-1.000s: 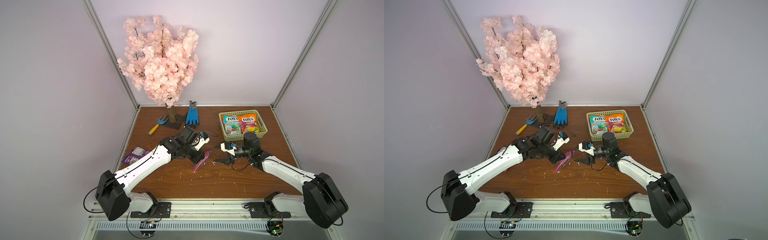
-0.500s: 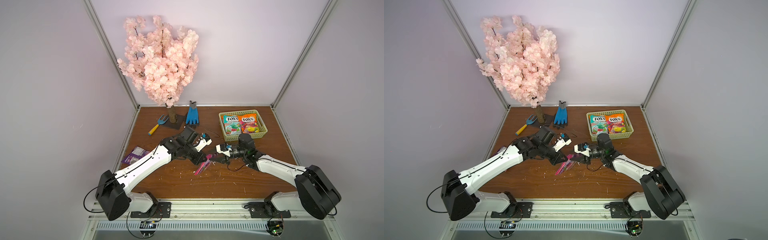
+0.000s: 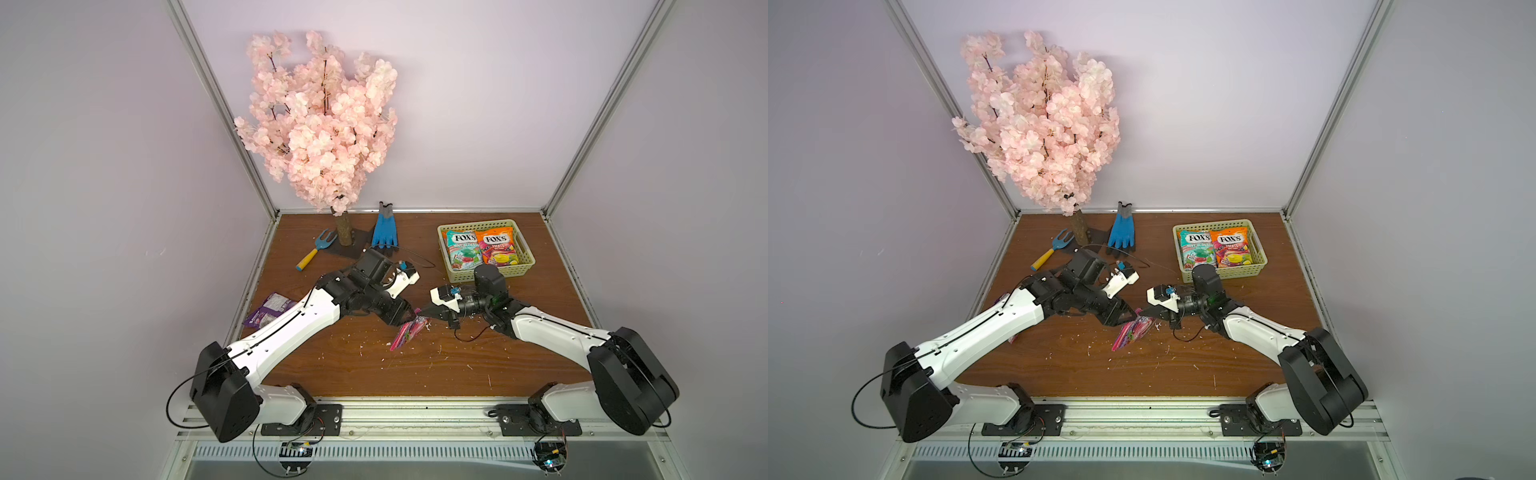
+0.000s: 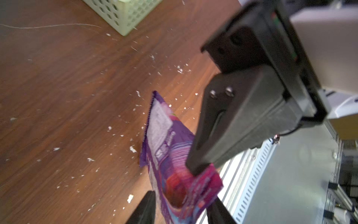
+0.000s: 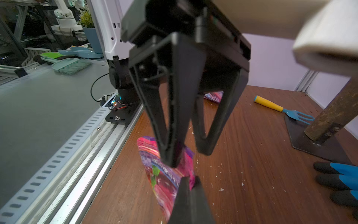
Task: Put the candies in the basket
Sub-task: Pick up the candy at the center of the board, then place the candy in the basket.
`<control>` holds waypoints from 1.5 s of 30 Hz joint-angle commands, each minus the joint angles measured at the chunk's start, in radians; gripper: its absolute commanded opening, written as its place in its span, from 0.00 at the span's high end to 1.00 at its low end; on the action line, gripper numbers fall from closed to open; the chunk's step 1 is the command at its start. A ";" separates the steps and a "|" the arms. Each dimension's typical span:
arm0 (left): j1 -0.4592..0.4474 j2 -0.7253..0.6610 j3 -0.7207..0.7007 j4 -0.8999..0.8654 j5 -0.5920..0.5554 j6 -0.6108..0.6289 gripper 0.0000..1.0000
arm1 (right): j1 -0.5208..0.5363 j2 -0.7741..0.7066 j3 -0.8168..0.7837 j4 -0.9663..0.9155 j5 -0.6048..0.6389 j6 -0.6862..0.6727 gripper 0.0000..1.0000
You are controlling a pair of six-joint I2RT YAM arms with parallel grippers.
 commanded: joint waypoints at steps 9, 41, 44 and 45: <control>0.139 -0.184 -0.020 0.384 -0.432 -0.139 0.00 | -0.138 -0.166 0.157 -0.063 0.363 0.260 1.00; 0.139 -0.217 -0.148 0.346 -0.577 -0.089 0.00 | -0.551 0.604 0.671 -0.102 0.451 0.822 1.00; 0.139 -0.221 -0.163 0.342 -0.603 -0.093 0.00 | -0.543 0.632 0.633 0.025 0.466 0.944 1.00; 0.139 -0.221 -0.169 0.342 -0.614 -0.098 0.00 | -0.540 0.633 0.619 0.053 0.481 0.969 1.00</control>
